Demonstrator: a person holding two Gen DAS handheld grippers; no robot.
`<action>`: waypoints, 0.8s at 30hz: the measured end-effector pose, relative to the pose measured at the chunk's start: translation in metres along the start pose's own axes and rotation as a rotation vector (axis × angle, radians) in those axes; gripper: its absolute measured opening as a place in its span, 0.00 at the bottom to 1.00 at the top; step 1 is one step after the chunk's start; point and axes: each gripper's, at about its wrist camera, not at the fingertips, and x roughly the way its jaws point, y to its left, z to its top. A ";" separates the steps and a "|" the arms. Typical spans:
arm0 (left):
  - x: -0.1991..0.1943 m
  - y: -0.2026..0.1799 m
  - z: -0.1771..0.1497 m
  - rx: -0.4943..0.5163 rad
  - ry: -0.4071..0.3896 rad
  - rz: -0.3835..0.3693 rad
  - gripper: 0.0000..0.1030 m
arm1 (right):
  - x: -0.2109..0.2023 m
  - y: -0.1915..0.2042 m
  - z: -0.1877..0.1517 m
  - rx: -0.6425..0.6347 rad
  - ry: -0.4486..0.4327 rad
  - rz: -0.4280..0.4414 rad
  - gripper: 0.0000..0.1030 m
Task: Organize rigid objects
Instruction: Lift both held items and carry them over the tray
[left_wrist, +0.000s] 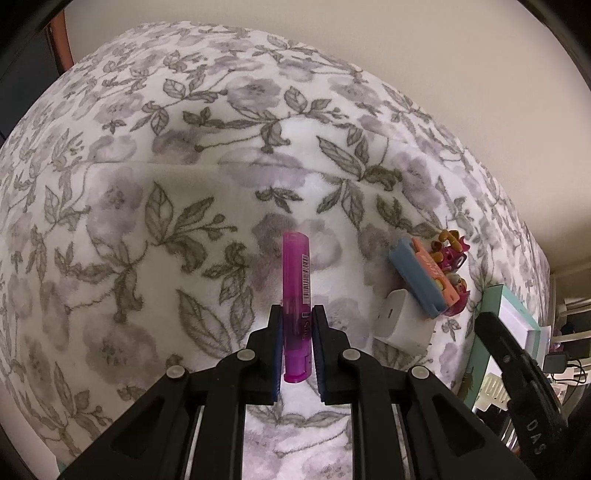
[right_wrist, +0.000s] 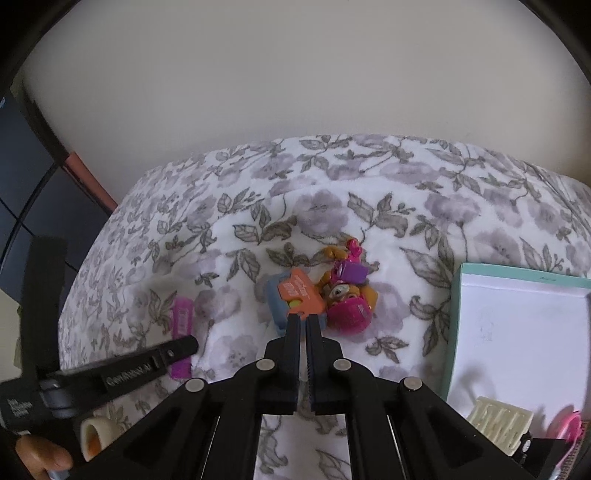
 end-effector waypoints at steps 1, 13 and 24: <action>0.003 0.001 0.000 -0.006 0.008 -0.003 0.15 | 0.002 0.001 0.002 -0.002 0.005 -0.001 0.03; 0.020 0.007 0.023 -0.039 0.017 0.003 0.15 | 0.040 0.029 0.041 -0.132 0.099 -0.066 0.35; 0.034 0.015 0.036 -0.044 0.058 0.043 0.15 | 0.089 0.037 0.044 -0.218 0.266 -0.127 0.45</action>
